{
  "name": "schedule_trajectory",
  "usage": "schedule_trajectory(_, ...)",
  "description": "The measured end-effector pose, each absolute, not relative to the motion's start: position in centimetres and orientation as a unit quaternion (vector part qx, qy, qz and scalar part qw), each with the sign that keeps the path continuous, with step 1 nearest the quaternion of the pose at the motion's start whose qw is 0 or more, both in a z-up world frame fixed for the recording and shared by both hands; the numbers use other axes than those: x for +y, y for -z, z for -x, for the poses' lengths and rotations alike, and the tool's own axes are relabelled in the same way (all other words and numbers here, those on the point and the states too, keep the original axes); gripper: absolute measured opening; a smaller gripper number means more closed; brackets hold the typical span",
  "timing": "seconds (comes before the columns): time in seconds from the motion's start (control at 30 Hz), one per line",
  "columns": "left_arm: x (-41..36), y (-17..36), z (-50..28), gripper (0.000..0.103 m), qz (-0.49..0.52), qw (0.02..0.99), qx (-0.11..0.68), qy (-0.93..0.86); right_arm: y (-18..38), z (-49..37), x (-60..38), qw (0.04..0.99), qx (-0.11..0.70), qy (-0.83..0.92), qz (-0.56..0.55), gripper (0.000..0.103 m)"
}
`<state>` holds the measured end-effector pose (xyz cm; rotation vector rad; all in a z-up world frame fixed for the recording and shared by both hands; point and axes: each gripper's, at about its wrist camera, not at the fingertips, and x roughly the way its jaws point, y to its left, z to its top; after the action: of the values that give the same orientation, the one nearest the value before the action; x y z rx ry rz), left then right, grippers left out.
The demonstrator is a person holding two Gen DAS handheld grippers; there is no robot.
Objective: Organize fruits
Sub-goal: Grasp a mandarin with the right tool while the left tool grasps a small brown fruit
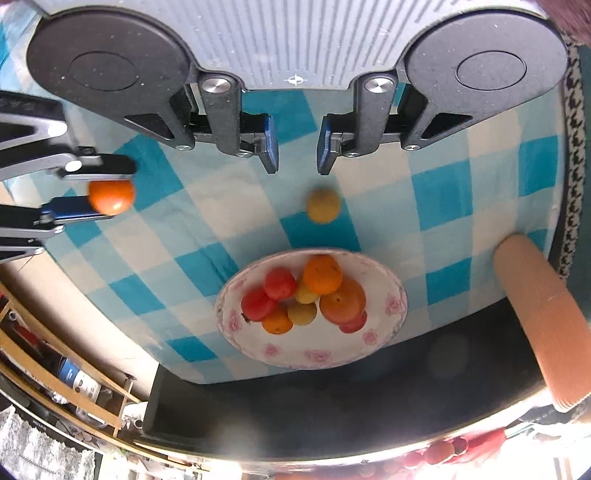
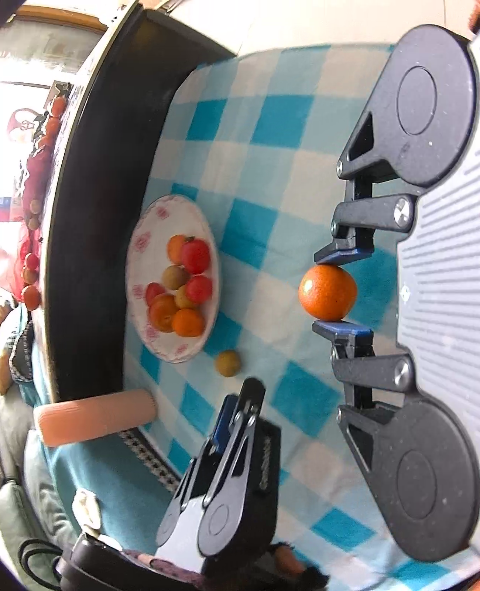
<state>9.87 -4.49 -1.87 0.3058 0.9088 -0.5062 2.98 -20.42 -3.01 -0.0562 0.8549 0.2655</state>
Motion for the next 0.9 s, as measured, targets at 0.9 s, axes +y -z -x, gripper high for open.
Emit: schedule_trajectory(0.9,-5.9,3.4,-9.4,0.031,-0.157,0.853,0.444,0.225,4.6,-3.6,-21.0,0.893,0.430,-0.131,0.004,0.058)
